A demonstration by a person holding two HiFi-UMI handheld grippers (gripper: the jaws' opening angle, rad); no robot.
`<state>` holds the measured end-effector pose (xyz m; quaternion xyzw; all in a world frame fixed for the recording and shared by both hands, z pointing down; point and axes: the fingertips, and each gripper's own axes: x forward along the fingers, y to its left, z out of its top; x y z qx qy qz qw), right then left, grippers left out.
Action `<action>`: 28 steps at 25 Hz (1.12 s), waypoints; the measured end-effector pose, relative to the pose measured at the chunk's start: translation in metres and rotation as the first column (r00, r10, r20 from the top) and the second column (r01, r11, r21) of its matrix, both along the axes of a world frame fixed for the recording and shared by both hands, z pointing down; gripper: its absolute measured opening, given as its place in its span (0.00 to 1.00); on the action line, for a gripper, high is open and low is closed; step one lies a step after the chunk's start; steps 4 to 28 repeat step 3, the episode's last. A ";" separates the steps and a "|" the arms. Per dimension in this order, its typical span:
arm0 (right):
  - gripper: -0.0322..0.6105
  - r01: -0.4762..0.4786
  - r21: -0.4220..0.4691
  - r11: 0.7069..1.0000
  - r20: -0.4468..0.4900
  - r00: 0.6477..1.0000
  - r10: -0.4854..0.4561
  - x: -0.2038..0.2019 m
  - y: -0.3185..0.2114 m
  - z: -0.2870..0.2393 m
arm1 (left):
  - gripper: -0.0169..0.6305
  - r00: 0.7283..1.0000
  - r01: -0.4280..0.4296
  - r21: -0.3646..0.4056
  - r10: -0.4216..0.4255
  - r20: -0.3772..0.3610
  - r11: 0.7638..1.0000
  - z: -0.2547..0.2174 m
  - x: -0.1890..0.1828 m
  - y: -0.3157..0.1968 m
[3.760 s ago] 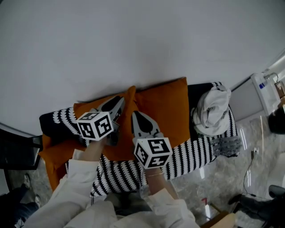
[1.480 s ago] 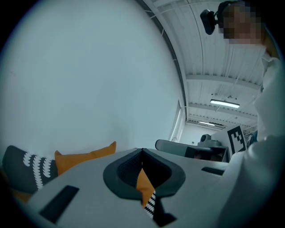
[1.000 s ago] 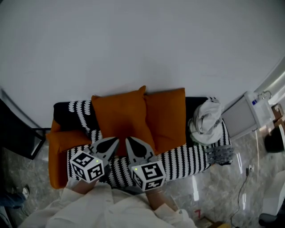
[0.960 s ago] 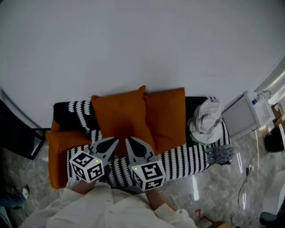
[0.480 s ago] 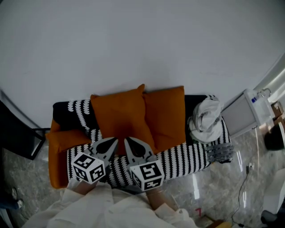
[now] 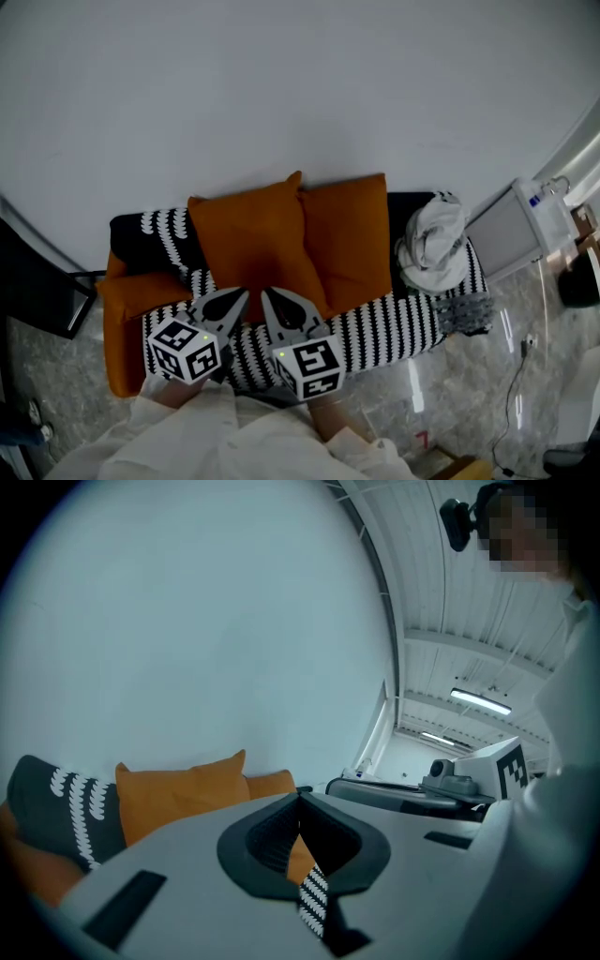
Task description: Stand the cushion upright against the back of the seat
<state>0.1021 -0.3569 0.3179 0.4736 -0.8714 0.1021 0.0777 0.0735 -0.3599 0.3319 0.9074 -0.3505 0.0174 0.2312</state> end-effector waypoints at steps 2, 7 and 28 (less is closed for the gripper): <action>0.07 -0.006 0.000 1.000 0.002 1.000 0.006 0.001 -0.002 0.001 | 0.04 1.000 -0.009 0.005 0.009 0.011 1.000 0.001 0.001 -0.001; 0.07 -0.009 0.000 1.000 0.003 1.000 0.009 0.002 -0.003 0.002 | 0.04 1.000 -0.014 0.009 0.014 0.017 1.000 0.001 0.001 -0.001; 0.07 -0.009 0.000 1.000 0.003 1.000 0.009 0.002 -0.003 0.002 | 0.04 1.000 -0.014 0.009 0.014 0.017 1.000 0.001 0.001 -0.001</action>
